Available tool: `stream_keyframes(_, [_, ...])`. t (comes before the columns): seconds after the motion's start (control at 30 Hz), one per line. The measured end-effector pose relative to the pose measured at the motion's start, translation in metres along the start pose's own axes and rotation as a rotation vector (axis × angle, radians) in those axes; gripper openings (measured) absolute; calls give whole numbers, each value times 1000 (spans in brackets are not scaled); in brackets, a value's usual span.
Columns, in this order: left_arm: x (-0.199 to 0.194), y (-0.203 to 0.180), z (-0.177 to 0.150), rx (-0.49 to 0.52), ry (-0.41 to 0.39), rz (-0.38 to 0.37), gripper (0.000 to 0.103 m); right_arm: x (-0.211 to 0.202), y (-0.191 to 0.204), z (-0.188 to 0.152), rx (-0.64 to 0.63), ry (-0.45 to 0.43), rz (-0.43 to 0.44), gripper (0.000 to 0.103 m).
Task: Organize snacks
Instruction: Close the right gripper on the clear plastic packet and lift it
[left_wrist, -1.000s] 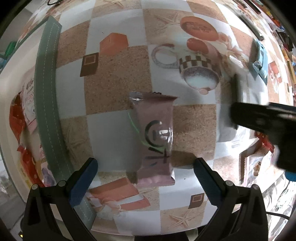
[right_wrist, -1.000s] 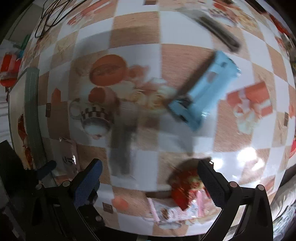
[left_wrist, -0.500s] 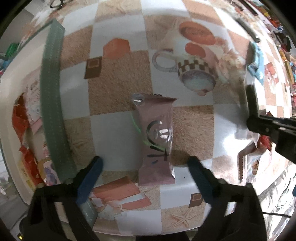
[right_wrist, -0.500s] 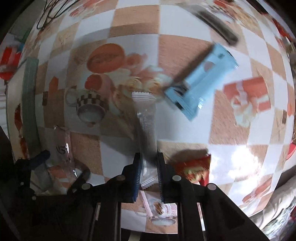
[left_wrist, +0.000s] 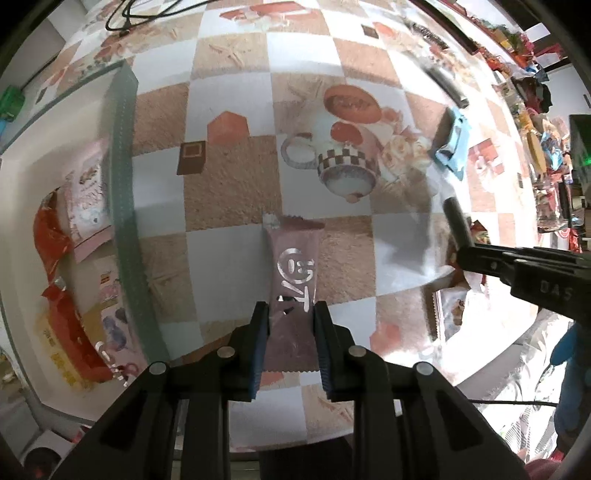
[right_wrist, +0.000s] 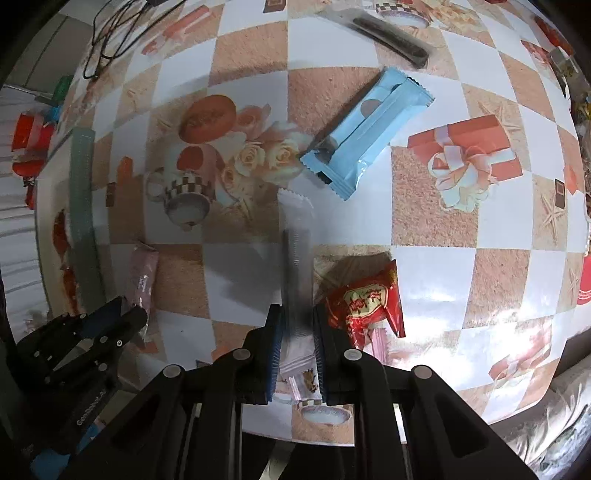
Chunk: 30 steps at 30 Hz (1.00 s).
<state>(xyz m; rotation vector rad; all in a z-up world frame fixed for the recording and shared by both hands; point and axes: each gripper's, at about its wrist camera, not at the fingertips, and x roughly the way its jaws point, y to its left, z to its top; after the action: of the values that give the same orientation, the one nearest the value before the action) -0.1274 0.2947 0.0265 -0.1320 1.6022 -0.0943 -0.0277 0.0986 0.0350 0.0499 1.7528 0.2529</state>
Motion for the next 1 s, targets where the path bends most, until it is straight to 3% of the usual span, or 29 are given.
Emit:
stream_keyframes(0.2, [-14, 10, -1, -13, -4, -3, 27, -34, -23, -8, 11, 2, 24, 18])
stream_keyframes(0.33, [1, 20, 0, -26, 47, 25, 29, -36, -30, -13, 18, 12, 20, 18])
stream_keyframes(0.5, [22, 25, 2, -40, 81, 49, 46, -17, -36, -11, 13, 45, 10, 18])
stream_keyframes(0.53, [22, 23, 5, -30, 72, 49, 56, -15, -36, -11, 11, 50, 7, 18])
stream_keyframes(0.67, [25, 15, 11, -5, 74, 98, 65, 5, -40, -3, 18, 59, -4, 24])
stream_keyframes(0.93, [30, -7, 6, 64, 64, 162, 71, 13, -38, 9, 13, 46, -36, 24])
stream_keyframes(1.0, [27, -12, 4, 89, 47, 160, 59, 10, -35, 10, 7, 45, -46, 24])
